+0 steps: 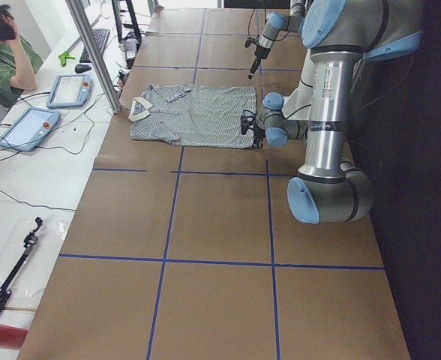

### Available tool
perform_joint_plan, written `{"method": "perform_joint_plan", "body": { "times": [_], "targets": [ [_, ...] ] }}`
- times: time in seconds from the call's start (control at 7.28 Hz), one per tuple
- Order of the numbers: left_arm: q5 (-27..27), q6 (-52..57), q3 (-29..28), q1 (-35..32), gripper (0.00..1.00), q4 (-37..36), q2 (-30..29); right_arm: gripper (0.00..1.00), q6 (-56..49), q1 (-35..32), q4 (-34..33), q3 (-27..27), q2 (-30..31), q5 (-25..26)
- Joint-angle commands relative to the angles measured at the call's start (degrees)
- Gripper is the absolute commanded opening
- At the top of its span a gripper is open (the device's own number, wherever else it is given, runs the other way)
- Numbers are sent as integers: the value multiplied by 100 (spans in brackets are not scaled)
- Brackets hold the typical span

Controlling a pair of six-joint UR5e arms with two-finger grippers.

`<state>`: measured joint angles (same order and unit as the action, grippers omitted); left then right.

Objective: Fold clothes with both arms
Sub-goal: 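Lower both grippers and pinch the hem corners of the shirt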

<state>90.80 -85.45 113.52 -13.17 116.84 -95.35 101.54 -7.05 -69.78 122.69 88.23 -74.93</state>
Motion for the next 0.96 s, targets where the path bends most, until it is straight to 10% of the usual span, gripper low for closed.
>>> {"method": "perform_joint_plan", "body": {
  "times": [0.0,0.82],
  "targets": [
    [-1,-7,-14,-1,0,5,-115,54,698,168,-720,-43,-253,49],
    [8,-7,-23,-1,0,23,-124,53,1034,379,-1020,-526,-623,251]
  ]
}}
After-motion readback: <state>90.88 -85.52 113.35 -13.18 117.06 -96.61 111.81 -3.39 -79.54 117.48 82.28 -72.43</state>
